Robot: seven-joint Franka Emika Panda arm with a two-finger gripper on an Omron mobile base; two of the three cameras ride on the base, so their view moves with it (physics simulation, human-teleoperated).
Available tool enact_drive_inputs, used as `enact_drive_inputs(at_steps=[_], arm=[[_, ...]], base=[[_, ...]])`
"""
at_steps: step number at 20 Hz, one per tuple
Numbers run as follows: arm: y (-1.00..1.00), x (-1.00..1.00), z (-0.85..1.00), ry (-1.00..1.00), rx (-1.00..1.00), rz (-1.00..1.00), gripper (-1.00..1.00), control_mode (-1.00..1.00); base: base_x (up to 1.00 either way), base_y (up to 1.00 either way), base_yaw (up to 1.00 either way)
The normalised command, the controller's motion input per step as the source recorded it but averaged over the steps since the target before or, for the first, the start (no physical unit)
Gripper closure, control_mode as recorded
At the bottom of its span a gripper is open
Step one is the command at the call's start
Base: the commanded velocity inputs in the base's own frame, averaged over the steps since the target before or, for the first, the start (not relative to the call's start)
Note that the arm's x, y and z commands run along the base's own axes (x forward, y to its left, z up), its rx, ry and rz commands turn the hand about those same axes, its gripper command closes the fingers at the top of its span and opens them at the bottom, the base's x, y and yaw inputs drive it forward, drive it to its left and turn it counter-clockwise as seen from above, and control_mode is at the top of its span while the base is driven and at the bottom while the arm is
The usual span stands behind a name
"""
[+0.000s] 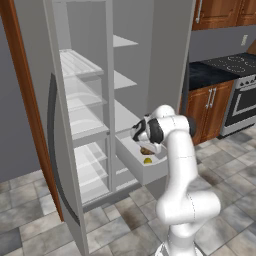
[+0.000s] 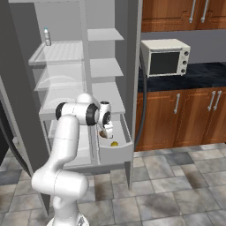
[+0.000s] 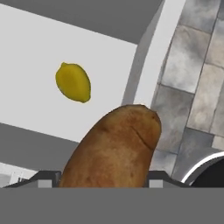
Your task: Take the lemon and potato from the fridge shelf and place them in the freezer drawer to begin freezing them.
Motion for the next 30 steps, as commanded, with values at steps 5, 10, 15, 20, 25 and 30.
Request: enact_drive_inputs(at_steps=[5,10,15,20,25,30], arm=[[-0.04,0.35,-0.33,-0.04,0.0,0.0,1.0,-1.0],[-0.08,0.18,-0.57,-0.01,-0.01,0.0,1.0,-1.0],[-0.05,0.19,-0.24,-0.02,0.0,0.0,-1.0,-1.0],[0.0,0.01,0.0,0.0,0.0,0.0,-1.0,-1.0],[0.01,-0.04,0.2,-0.04,0.0,-0.01,-1.0,-1.0],[0.06,-0.54,0.63,-0.18,0.0,0.0,-1.0,-1.0]], base=[[0.0,0.0,0.0],[0.0,0.0,0.0],[0.0,0.0,0.0],[0.0,0.0,0.0],[0.0,0.0,0.0],[0.0,0.0,0.0]])
